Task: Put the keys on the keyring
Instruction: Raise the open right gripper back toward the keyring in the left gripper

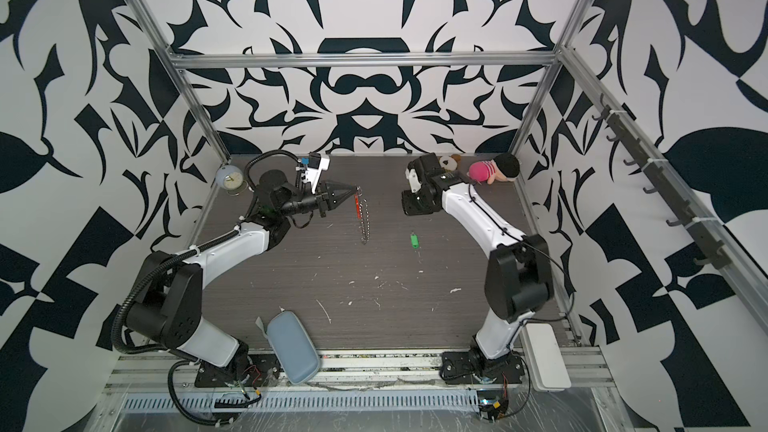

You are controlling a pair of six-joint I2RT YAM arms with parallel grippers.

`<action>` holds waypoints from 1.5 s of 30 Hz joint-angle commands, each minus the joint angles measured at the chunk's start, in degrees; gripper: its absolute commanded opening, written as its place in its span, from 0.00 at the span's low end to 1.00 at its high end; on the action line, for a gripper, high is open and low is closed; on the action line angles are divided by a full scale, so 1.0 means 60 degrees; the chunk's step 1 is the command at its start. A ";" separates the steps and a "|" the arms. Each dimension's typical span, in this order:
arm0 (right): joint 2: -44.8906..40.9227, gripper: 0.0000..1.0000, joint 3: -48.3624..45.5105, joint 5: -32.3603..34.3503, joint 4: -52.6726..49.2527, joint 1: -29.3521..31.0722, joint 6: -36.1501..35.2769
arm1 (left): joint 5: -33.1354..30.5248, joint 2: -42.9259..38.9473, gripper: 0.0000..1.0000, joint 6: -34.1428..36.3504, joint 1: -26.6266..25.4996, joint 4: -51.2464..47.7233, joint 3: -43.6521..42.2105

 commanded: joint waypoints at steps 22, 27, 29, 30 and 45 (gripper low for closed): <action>-0.1004 0.34 -0.2366 -0.5281 0.7033 0.0128 0.3858 | -0.0125 0.1250 0.00 -0.2181 0.0151 0.2904 0.0444; -0.1189 0.32 -0.2594 -0.2683 0.4632 0.0045 0.2771 | -0.0068 0.1929 0.00 -0.0987 0.0135 0.1044 0.0529; -0.1320 0.32 -0.2892 -0.2281 0.4395 -0.0083 0.2738 | -0.0161 0.2139 0.00 -0.0496 0.0094 0.0336 0.0587; -0.1389 0.31 -0.3044 -0.2082 0.4242 -0.0144 0.2688 | -0.0264 0.2234 0.00 -0.0122 0.0044 -0.0226 0.0673; -0.1416 0.30 -0.4407 -0.1195 0.3547 -0.0882 0.2100 | -0.1897 0.5880 0.00 0.2197 -0.1090 -0.5618 0.5296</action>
